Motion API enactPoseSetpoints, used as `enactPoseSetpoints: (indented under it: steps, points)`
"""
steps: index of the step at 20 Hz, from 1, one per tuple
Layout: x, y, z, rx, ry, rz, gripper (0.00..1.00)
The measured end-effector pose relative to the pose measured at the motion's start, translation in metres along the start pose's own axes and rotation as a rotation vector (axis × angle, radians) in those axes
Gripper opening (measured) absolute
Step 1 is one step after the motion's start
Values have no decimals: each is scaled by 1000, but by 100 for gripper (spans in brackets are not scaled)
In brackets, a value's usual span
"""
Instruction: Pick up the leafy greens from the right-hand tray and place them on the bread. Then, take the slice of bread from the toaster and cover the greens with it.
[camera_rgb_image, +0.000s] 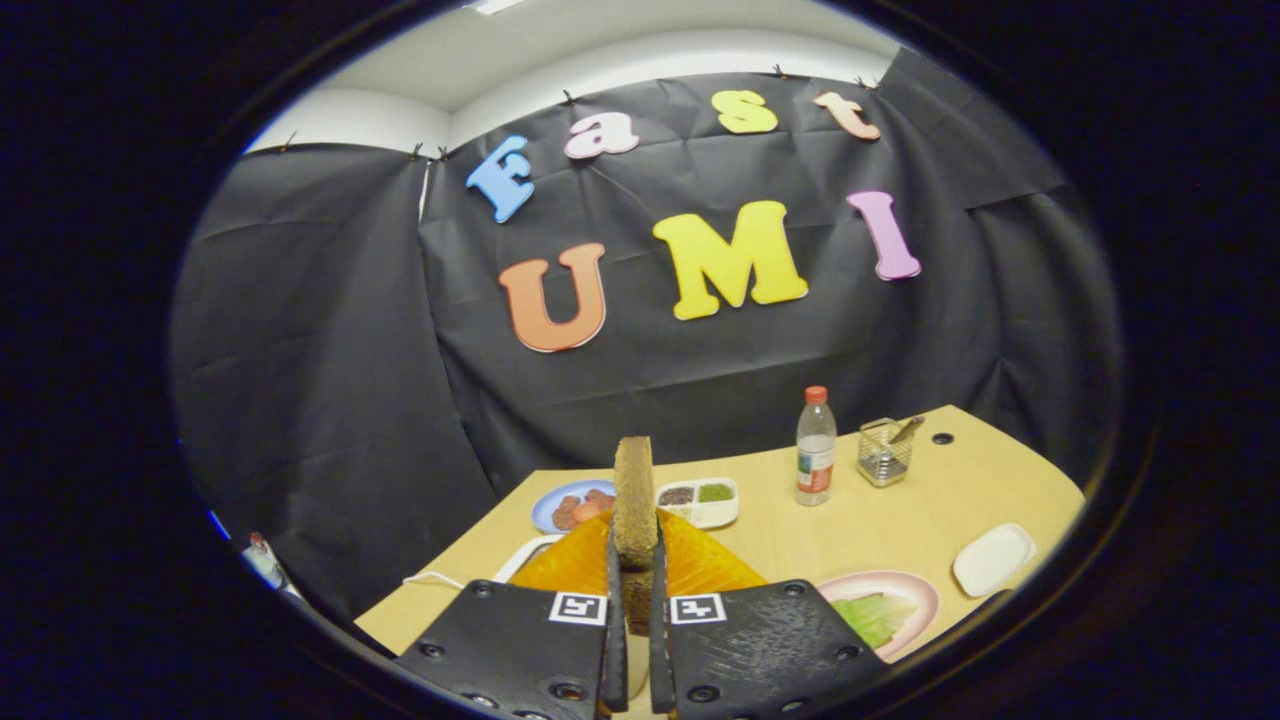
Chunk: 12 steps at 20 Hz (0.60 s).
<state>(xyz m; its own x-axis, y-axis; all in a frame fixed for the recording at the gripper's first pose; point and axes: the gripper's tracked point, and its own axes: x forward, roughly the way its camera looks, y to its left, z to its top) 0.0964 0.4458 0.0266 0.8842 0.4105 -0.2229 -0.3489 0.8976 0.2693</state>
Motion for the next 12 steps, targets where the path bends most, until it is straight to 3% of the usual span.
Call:
enactPoseSetpoints:
  steps: [8,12]
  points:
    - [-19,-87,-44,-65,7,-71,8]
    - [-20,-118,-73,-34,40,-107,8]
